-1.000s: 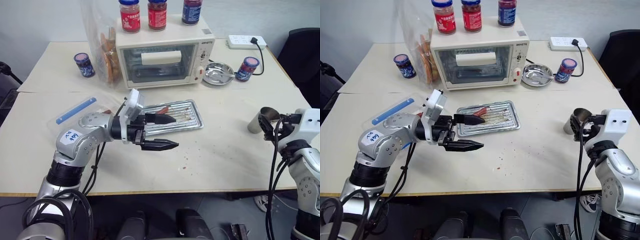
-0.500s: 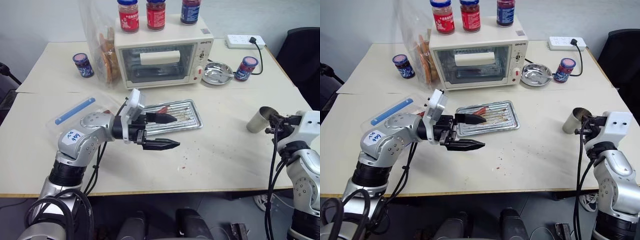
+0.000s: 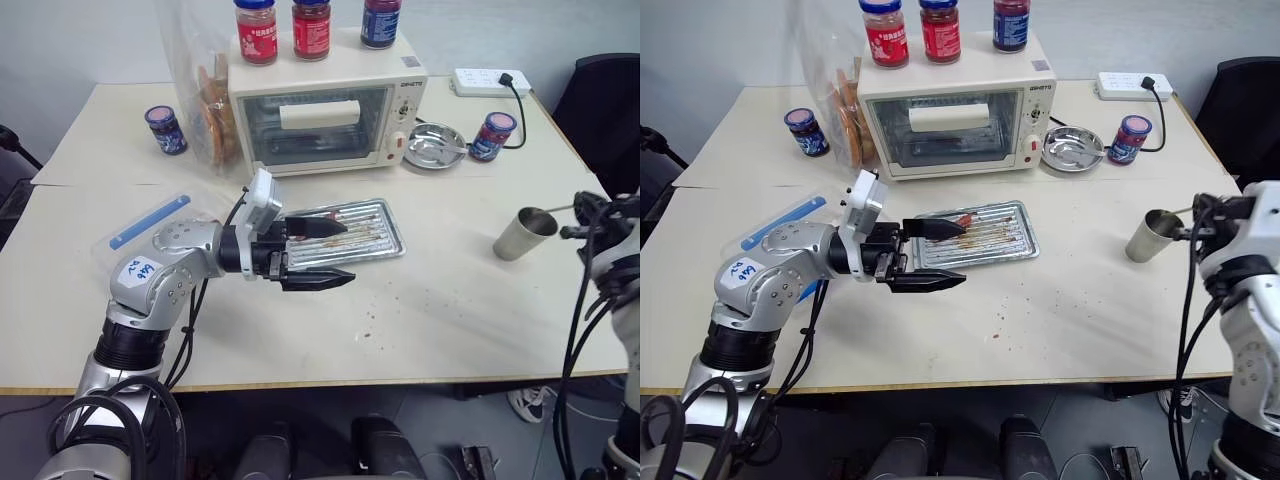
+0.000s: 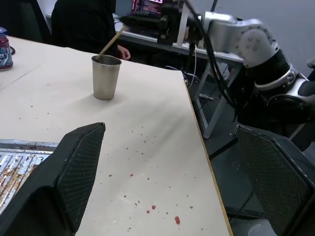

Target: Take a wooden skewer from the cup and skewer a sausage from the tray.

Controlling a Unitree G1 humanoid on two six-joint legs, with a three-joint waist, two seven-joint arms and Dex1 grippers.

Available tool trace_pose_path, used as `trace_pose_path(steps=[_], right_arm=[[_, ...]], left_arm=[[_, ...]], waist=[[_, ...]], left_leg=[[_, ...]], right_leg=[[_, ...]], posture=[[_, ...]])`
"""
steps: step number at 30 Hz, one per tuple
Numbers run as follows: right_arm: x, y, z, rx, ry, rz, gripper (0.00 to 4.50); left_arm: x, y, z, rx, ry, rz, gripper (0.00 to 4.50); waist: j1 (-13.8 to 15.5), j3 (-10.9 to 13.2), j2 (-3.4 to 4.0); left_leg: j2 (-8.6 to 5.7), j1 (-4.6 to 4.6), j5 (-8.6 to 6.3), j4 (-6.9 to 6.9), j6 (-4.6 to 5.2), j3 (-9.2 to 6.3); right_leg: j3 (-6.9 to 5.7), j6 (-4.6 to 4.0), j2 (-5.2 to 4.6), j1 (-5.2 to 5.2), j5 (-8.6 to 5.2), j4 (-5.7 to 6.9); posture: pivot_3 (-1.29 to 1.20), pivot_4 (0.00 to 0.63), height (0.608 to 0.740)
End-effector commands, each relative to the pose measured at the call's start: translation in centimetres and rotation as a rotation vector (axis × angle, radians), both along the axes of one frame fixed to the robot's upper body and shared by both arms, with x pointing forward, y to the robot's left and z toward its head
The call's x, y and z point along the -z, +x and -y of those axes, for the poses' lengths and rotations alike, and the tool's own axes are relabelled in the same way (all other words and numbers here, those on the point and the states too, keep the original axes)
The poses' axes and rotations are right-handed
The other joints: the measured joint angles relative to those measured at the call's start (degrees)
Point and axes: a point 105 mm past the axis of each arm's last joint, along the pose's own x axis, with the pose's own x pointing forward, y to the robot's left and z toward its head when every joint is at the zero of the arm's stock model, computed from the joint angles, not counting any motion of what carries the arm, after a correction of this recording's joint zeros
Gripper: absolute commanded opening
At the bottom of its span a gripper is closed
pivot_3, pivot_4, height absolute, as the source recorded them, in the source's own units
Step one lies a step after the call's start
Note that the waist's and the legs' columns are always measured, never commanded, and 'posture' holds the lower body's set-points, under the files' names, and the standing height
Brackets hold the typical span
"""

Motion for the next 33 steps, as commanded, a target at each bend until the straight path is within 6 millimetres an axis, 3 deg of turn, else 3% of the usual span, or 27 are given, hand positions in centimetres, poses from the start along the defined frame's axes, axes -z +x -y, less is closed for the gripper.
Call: trace_pose_path(steps=[1, 5, 9, 15, 18, 25, 30, 33], right_arm=[[-2.5, -0.7, -0.5, -0.045, 0.008, 0.046, 0.03], [-4.4, -0.6, -2.3, -0.193, 0.056, 0.041, 0.03], [-6.0, -0.9, -5.1, -0.474, 0.156, -0.034, 0.03], [-5.3, -2.1, -10.1, -0.952, 0.478, -0.204, 0.03], [-4.9, -2.1, -12.0, -1.111, 0.646, -0.257, 0.03], [-3.7, 0.5, -14.7, -1.268, 0.879, -0.308, 0.03], [-2.7, 0.8, -16.7, -1.313, 0.909, -0.371, 0.03], [-2.9, 0.9, -17.4, -1.332, 0.924, -0.364, 0.0]], left_arm=[[-1.0, 0.1, -0.6, -0.03, -0.018, 0.055, 4.5], [-0.9, 0.2, -0.7, -0.044, -0.023, 0.058, 4.5], [-0.9, 0.4, -1.2, -0.067, -0.028, 0.068, 4.5], [-1.4, 0.9, -1.8, -0.104, -0.05, 0.077, 4.5], [-1.7, 0.8, -2.0, -0.104, -0.072, 0.067, 4.5], [-2.6, 0.4, -1.5, -0.109, -0.134, 0.077, 4.5], [-3.3, 0.4, -1.0, -0.129, -0.176, 0.086, 4.5], [-3.5, 0.5, -0.9, -0.14, -0.191, 0.083, 4.0]], waist=[[-0.05, 0.0, 0.0], [-0.14, 0.0, 0.0], [-0.08, 0.01, 0.0], [0.03, 0.03, -0.04], [-0.06, 0.04, -0.06], [-0.14, 0.04, -0.06], [-0.03, 0.04, -0.06], [-0.07, 0.04, -0.05]], left_leg=[[0.01, 0.0, 0.0, 0.0, 0.0, 0.0], [0.03, -0.02, 0.0, -0.01, 0.0, 0.06], [0.04, -0.02, 0.0, 0.01, 0.01, 0.06], [0.07, -0.09, -0.01, 0.02, 0.04, 0.03], [0.07, -0.11, -0.01, 0.06, 0.06, 0.03], [0.09, -0.15, -0.01, 0.09, 0.05, 0.04], [0.1, -0.28, 0.0, 0.1, 0.05, -0.01], [0.07, -0.48, 0.0, 0.21, 0.05, -0.05]], right_leg=[[0.0, 0.0, 0.0, 0.0, 0.0, 0.0], [0.05, 0.0, 0.02, -0.06, 0.0, 0.01], [0.04, 0.0, 0.01, -0.05, 0.0, 0.0], [-0.01, 0.0, -0.01, -0.03, 0.0, -0.08], [-0.02, 0.01, -0.04, -0.03, 0.01, -0.08], [-0.03, 0.03, -0.01, -0.06, 0.02, -0.07], [-0.08, 0.03, -0.03, -0.17, 0.02, -0.06], [-0.13, 0.06, -0.08, -0.3, 0.03, -0.07]], posture=[[0.0, 0.15, 0.74], [0.0, 0.15, 0.74], [0.0, 0.15, 0.74], [0.0, 0.15, 0.74], [0.0, 0.15, 0.74], [0.0, 0.15, 0.74], [0.0, 0.15, 0.74], [0.0, 0.15, 0.74]])
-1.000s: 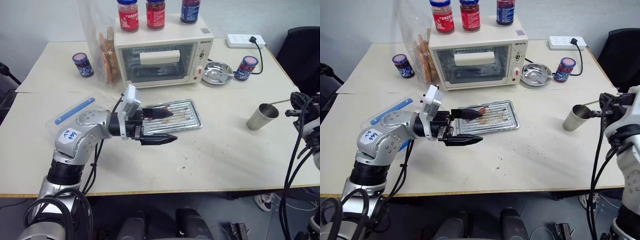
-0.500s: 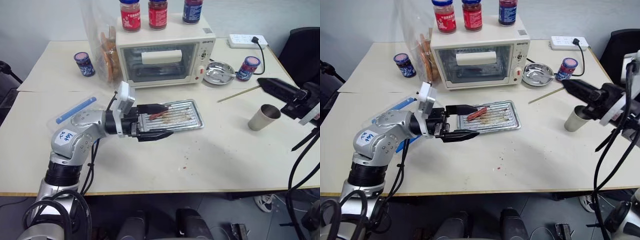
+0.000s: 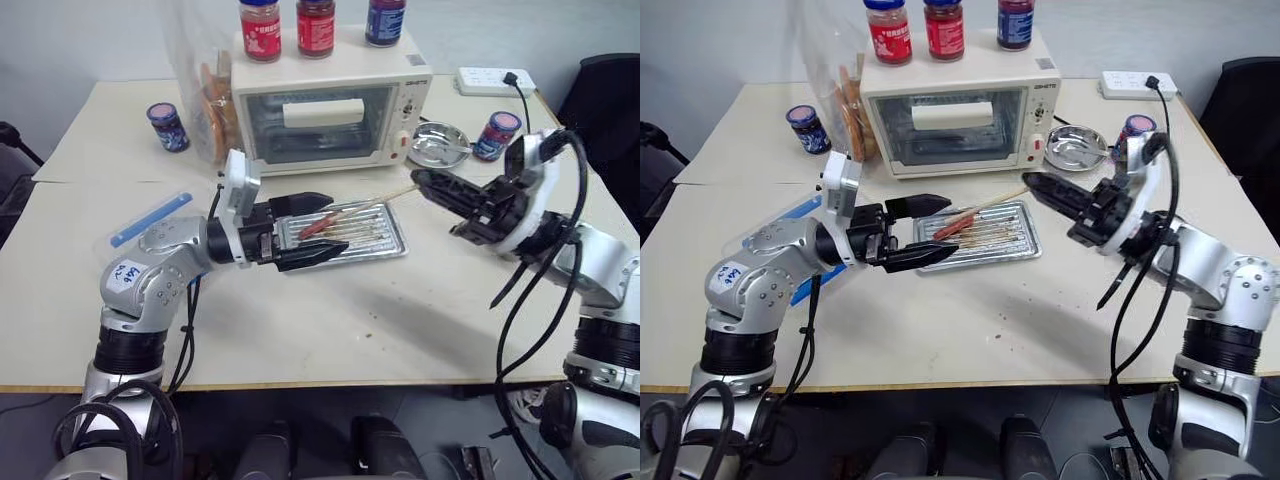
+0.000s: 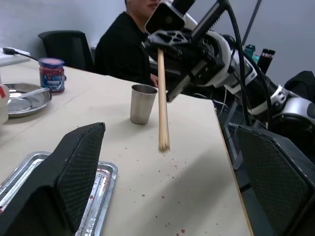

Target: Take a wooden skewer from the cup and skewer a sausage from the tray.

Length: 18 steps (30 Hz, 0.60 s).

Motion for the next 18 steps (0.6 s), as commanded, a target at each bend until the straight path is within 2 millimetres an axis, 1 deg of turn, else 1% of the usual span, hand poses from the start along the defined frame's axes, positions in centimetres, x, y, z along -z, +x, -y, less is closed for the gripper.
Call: trace_pose_path(steps=[1, 7, 12, 15, 18], right_arm=[[-1.6, -0.4, -0.5, -0.019, 0.04, 0.055, 0.0], [-2.0, -0.3, -1.4, -0.031, 0.06, 0.058, 0.0], [-2.2, -0.4, -1.8, -0.038, 0.065, 0.065, 0.0], [-2.1, -0.4, -1.7, -0.033, 0.063, 0.066, 0.0], [-2.3, -0.3, -1.6, -0.027, 0.067, 0.066, 0.0]], left_arm=[[-1.4, -0.6, 0.1, 0.006, -0.039, 0.049, 3.76], [-1.4, -0.5, 0.8, -0.005, -0.049, 0.059, 2.38], [-1.5, -0.4, 1.2, -0.014, -0.074, 0.063, 2.38], [-2.1, -0.2, 1.2, -0.03, -0.121, 0.068, 1.87], [-2.1, -0.3, 1.3, -0.034, -0.118, 0.072, 1.13]], waist=[[-0.03, 0.0, 0.0], [-0.06, 0.0, 0.01], [-0.12, -0.01, 0.01], [-0.09, 0.0, 0.01], [-0.14, -0.01, 0.01]], left_leg=[[0.0, -0.1, 0.0, 0.04, 0.0, -0.02], [0.0, -0.2, 0.0, 0.09, -0.01, -0.07], [0.0, -0.21, 0.0, 0.08, -0.01, -0.07], [-0.01, -0.22, 0.0, 0.09, -0.01, -0.07], [-0.01, -0.23, 0.0, 0.09, -0.01, -0.07]], right_leg=[[-0.02, 0.02, 0.0, -0.06, 0.01, 0.02], [-0.08, 0.04, 0.01, -0.13, 0.02, 0.04], [-0.08, 0.04, 0.01, -0.14, 0.02, 0.07], [-0.09, 0.04, 0.01, -0.14, 0.02, 0.06], [-0.09, 0.04, 0.01, -0.14, 0.02, 0.08]], posture=[[0.0, 0.15, 0.74], [0.0, 0.15, 0.74], [0.0, 0.15, 0.74], [0.0, 0.15, 0.74], [0.0, 0.15, 0.74]])
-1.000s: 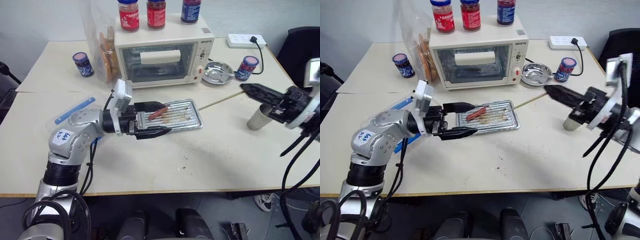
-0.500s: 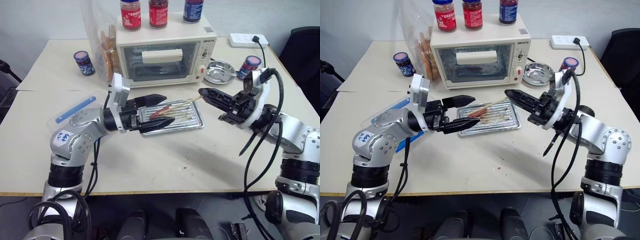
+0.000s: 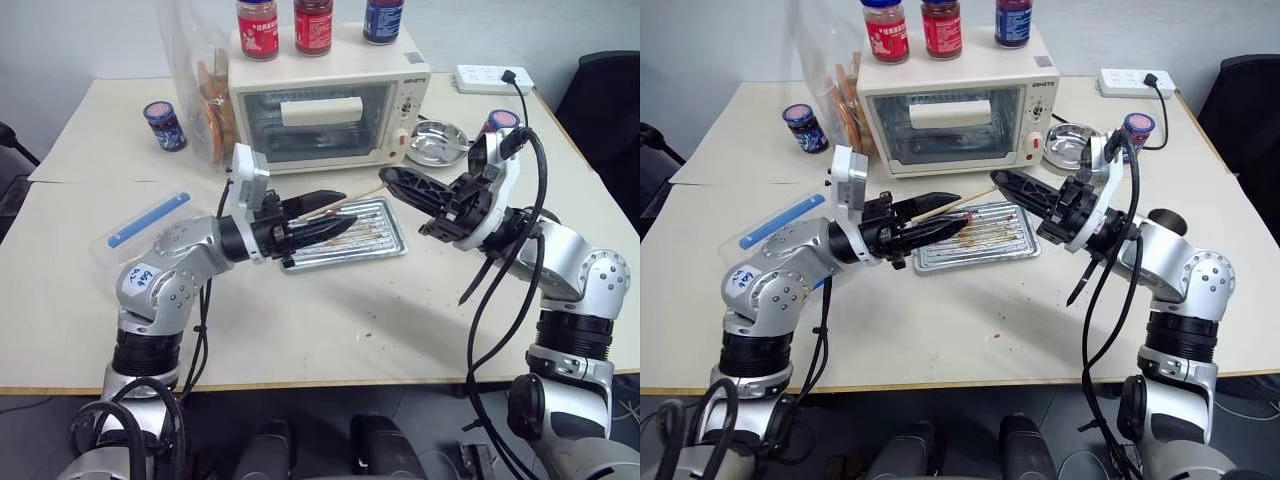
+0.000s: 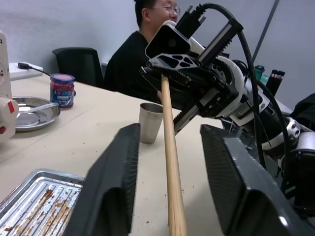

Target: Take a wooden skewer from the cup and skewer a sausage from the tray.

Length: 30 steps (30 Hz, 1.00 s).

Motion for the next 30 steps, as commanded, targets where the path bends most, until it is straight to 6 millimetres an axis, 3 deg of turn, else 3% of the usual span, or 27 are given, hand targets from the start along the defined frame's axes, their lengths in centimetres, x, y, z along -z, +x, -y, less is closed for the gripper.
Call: trace_pose_path(steps=[1, 10, 15, 22, 27, 30], right_arm=[[-1.6, -0.6, 0.4, -0.001, 0.036, 0.061, 0.0], [-1.5, -0.6, 0.4, 0.011, 0.038, 0.058, 0.0], [-1.6, -0.6, 0.6, 0.019, 0.04, 0.063, 0.0], [-1.4, -0.8, 0.5, 0.016, 0.003, 0.069, 0.0], [-1.1, -0.1, 0.4, 0.054, -0.116, 0.039, 1.15], [-0.5, 1.6, 0.2, 0.101, -0.271, 0.065, 1.9]], left_arm=[[-1.5, -0.7, 0.0, 0.004, -0.022, 0.072, 0.92], [-1.4, -0.7, 0.4, 0.003, -0.039, 0.066, 0.92], [-1.8, -0.5, 0.3, -0.003, -0.07, 0.061, 0.09], [-2.3, 0.2, -0.8, -0.054, -0.062, 0.071, 0.09], [-2.2, -0.3, -3.6, -0.113, -0.003, 0.064, 0.0], [-1.9, -0.9, -6.3, -0.185, 0.045, 0.043, 0.0]], waist=[[-0.04, 0.0, 0.0], [-0.01, 0.0, 0.0], [0.0, 0.0, 0.0], [-0.01, 0.0, 0.0], [-0.56, 0.0, 0.0], [-1.34, 0.0, 0.01]], left_leg=[[0.0, 0.0, 0.0, 0.0, 0.0, 0.0], [0.0, 0.0, 0.0, -0.01, 0.0, 0.0], [0.0, 0.0, 0.0, -0.01, 0.0, 0.0], [0.0, -0.01, 0.0, -0.01, 0.0, 0.0], [0.01, -0.01, 0.0, -0.04, 0.0, 0.0], [0.0, -0.03, 0.0, -0.08, 0.0, 0.0]], right_leg=[[0.0, 0.0, 0.0, 0.0, 0.0, -0.01], [0.0, 0.0, 0.0, -0.01, 0.0, 0.0], [0.0, 0.0, 0.0, 0.0, 0.0, 0.0], [0.0, 0.0, 0.01, 0.0, 0.0, 0.0], [0.02, 0.0, 0.02, -0.04, 0.0, 0.0], [0.03, 0.0, 0.0, -0.06, 0.0, -0.02]], posture=[[0.0, 0.15, 0.74], [0.0, 0.15, 0.74], [0.0, 0.15, 0.74], [0.0, 0.15, 0.74], [0.0, 0.15, 0.74], [0.0, 0.15, 0.74]])
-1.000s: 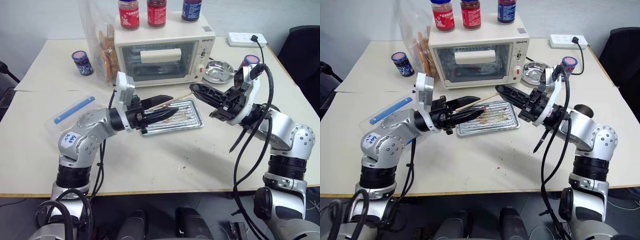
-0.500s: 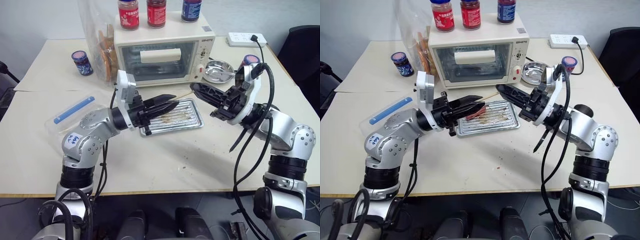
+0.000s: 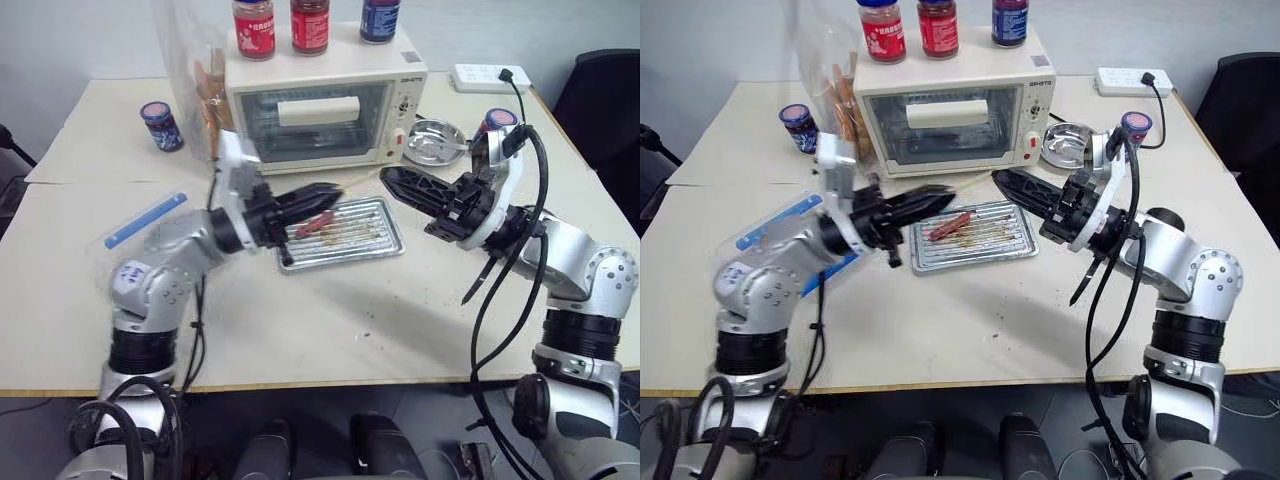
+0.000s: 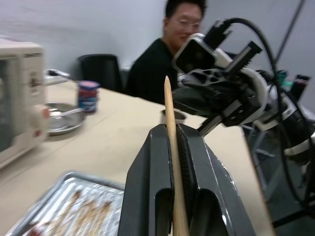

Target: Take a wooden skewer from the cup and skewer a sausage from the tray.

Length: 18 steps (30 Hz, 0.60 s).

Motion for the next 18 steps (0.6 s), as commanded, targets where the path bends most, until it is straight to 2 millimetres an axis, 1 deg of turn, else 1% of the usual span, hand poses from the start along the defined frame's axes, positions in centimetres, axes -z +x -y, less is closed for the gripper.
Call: trace_pose_path(steps=[1, 2, 3, 5, 7, 8, 9, 11, 12, 14, 16, 18], right_arm=[[-0.6, 1.4, -0.6, 0.021, -0.14, 0.076, 1.9], [-0.6, 1.9, -0.9, 0.02, -0.185, 0.105, 1.9], [-0.3, 2.6, -1.5, 0.031, -0.286, 0.178, 1.9], [0.3, 3.4, -2.3, 0.026, -0.446, 0.311, 1.9], [1.5, 4.9, -3.2, -0.001, -0.655, 0.531, 1.9], [2.0, 5.5, -3.8, -0.043, -0.742, 0.644, 2.07], [2.4, 6.0, -4.3, -0.081, -0.793, 0.72, 2.24], [2.7, 7.0, -5.0, -0.118, -0.842, 0.8, 2.6], [3.1, 7.7, -5.8, -0.136, -0.889, 0.861, 2.92], [3.9, 8.7, -7.0, -0.178, -0.961, 0.954, 3.36], [4.7, 9.3, -8.3, -0.22, -1.012, 1.04, 3.36], [5.2, 9.8, -9.3, -0.239, -1.026, 1.064, 3.36]], left_arm=[[-0.5, -1.7, -2.4, -0.04, 0.027, 0.011, 0.0], [-0.4, -2.1, -3.2, -0.061, 0.043, 0.002, 0.0], [-0.2, -2.7, -4.0, -0.083, 0.065, -0.008, 0.0], [0.1, -3.6, -5.0, -0.109, 0.096, -0.022, 0.0], [0.3, -4.9, -6.5, -0.154, 0.138, -0.04, 0.0], [0.4, -5.5, -7.3, -0.182, 0.159, -0.051, 0.0], [0.6, -6.0, -7.9, -0.209, 0.174, -0.059, 0.0], [0.7, -6.4, -8.7, -0.25, 0.181, -0.072, 0.0], [0.7, -6.6, -9.3, -0.286, 0.18, -0.074, 0.0], [0.7, -6.9, -10.1, -0.338, 0.174, -0.076, 0.0], [0.7, -7.2, -10.5, -0.372, 0.165, -0.075, 0.0], [0.8, -7.4, -10.5, -0.386, 0.162, -0.075, 0.0]], waist=[[-0.56, 0.0, 0.0], [-0.7, 0.0, 0.0], [-0.67, 0.0, 0.0], [-0.68, 0.01, 0.01], [-0.61, 0.01, 0.0], [-0.73, 0.01, 0.0], [-0.93, 0.02, -0.01], [-0.79, 0.02, -0.01], [-0.71, 0.02, -0.02], [-0.73, 0.02, -0.02], [-0.56, 0.03, -0.02], [-0.79, 0.02, -0.03]], left_leg=[[-0.01, 0.01, 0.0, 0.0, 0.0, 0.02], [0.0, 0.01, 0.0, -0.01, 0.0, 0.05], [0.02, 0.01, 0.0, -0.06, 0.0, 0.02], [0.03, -0.03, 0.0, -0.09, -0.01, 0.03], [0.02, -0.08, 0.0, -0.12, -0.01, 0.02], [0.01, -0.11, 0.0, -0.09, -0.01, 0.05], [-0.01, -0.13, 0.0, -0.11, -0.01, 0.1], [-0.05, -0.17, 0.0, -0.11, -0.01, 0.19], [-0.06, -0.2, 0.0, -0.1, -0.01, 0.19], [-0.06, -0.2, 0.02, -0.08, -0.05, 0.19], [-0.05, -0.21, 0.04, -0.09, -0.08, 0.19], [-0.05, -0.22, 0.06, -0.08, -0.14, 0.17]], right_leg=[[0.03, 0.0, 0.0, 0.0, 0.0, 0.0], [0.05, 0.0, 0.01, -0.01, 0.0, -0.02], [0.03, 0.0, 0.03, -0.03, 0.0, -0.01], [0.05, 0.0, 0.05, -0.12, 0.0, -0.02], [0.04, -0.01, 0.04, -0.19, 0.0, -0.04], [0.07, -0.01, 0.04, -0.24, 0.0, -0.12], [0.11, -0.01, 0.02, -0.33, 0.0, -0.1], [0.18, -0.01, -0.02, -0.45, 0.0, -0.02], [0.17, -0.01, -0.04, -0.49, 0.0, 0.03], [0.18, -0.01, -0.05, -0.53, 0.0, 0.07], [0.16, -0.01, -0.04, -0.55, -0.01, 0.1], [0.09, -0.03, -0.06, -0.6, -0.01, 0.12]], posture=[[0.0, 0.15, 0.74], [0.0, 0.15, 0.74], [0.0, 0.15, 0.74], [0.0, 0.15, 0.74], [0.0, 0.15, 0.74], [0.0, 0.15, 0.74], [0.0, 0.15, 0.74], [0.0, 0.15, 0.74], [0.0, 0.15, 0.74], [0.0, 0.15, 0.74], [0.0, 0.15, 0.74], [0.0, 0.15, 0.74]])
